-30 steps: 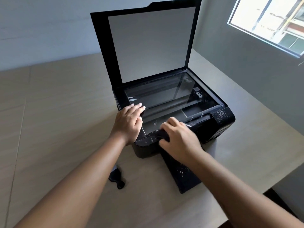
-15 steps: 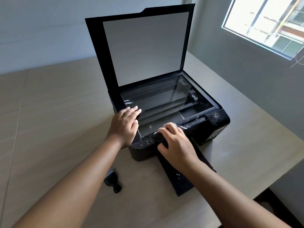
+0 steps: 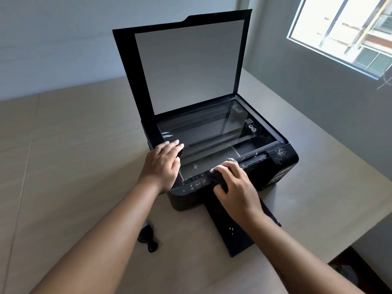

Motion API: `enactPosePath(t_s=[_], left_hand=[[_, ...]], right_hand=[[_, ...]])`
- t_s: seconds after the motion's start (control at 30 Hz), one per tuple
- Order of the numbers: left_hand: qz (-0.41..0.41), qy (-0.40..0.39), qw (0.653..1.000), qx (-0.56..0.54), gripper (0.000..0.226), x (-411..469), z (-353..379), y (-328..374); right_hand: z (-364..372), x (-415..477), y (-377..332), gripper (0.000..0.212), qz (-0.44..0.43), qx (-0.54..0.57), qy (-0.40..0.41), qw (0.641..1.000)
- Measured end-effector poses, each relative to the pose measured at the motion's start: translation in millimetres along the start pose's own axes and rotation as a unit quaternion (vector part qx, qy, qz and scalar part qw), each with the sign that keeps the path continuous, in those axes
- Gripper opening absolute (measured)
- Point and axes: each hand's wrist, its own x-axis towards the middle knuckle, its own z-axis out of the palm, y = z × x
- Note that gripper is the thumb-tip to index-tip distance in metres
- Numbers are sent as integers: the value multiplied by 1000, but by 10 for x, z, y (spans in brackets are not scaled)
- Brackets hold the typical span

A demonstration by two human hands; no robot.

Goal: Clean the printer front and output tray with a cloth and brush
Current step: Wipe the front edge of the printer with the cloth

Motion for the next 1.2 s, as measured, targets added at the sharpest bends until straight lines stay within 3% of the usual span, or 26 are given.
enactPosePath(t_s=[0.17,0.37,0.57,0.7,0.8,0.9,1.03,1.2], left_hand=[[-8,-19,1000,5,75,-53,-39,51],[28,-136,990,40,101,-236,-153,302],[29,-85,991,97,114,-265,-27,308],[27,-74,991,108,112,-263,-2,324],[24,-75,990,113,112,-264,-14,330],[24,-79,990,114,112,-262,-21,344],[23,-75,990,116,111,-267,-15,351],[21,-76,990,118,111,-265,-23,361]], right_hand=[[-23,-43,144,47,59,29,25,997],[-83,-102,433,59,14,36,-32,999],[-134,-61,487,63,-34,-3,-57,998],[-170,8,591,58,66,29,7,997],[-142,-16,516,56,40,49,-4,998],[-325,47,667,57,17,-12,-54,998],[-281,23,566,54,81,14,5,997],[-353,43,579,51,51,16,-32,998]])
